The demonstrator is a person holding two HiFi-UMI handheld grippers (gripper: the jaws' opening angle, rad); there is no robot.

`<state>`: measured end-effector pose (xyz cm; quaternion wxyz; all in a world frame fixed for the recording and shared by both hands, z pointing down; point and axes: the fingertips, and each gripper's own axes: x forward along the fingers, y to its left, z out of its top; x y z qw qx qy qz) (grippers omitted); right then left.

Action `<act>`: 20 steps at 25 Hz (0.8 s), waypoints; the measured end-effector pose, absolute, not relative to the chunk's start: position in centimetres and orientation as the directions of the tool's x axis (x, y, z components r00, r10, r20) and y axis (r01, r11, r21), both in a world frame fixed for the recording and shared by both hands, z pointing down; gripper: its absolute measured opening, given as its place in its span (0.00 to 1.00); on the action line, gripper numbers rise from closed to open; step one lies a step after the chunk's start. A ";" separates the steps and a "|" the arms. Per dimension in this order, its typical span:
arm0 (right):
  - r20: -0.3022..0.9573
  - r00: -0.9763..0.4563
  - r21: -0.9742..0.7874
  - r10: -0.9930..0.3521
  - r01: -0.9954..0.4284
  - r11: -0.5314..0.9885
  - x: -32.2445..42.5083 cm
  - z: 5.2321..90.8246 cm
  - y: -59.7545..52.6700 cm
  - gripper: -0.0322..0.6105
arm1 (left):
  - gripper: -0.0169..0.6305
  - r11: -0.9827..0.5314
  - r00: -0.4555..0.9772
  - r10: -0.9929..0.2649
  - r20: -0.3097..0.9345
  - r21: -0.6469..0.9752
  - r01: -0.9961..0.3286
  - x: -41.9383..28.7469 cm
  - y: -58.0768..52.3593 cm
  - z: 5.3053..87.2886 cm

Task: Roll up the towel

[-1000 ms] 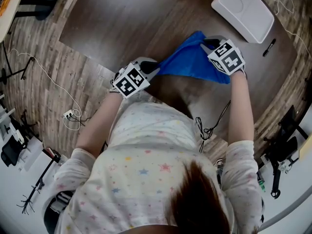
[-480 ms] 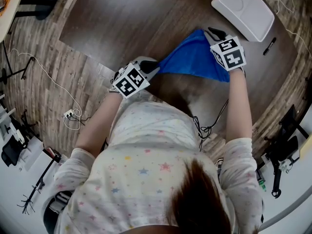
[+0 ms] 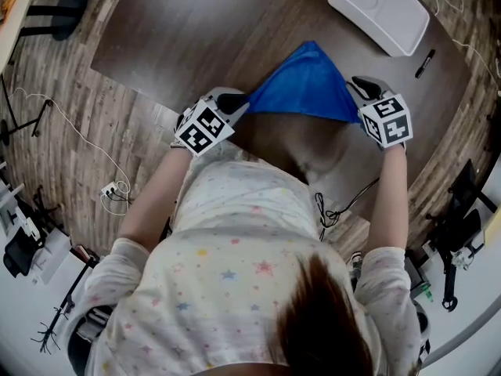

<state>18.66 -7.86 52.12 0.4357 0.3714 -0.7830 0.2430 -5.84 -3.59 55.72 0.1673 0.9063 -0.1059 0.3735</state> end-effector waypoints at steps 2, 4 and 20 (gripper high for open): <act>0.886 -0.330 -0.072 -0.326 -0.792 0.606 19.4 53.0 -4.7 0.17 | 0.11 -0.922 0.698 -0.073 0.713 0.219 -0.320 -5.8 -3.5 55.6; 0.908 -0.302 -0.067 -0.289 -0.788 0.612 19.8 54.0 -2.0 0.18 | 0.11 -0.921 0.693 -0.076 0.717 0.216 -0.324 -5.8 -3.2 55.8; 0.953 -0.097 0.101 -0.285 -0.789 0.606 22.7 56.5 0.6 0.15 | 0.11 -0.920 0.680 -0.102 0.726 0.191 -0.342 -6.5 -2.2 55.6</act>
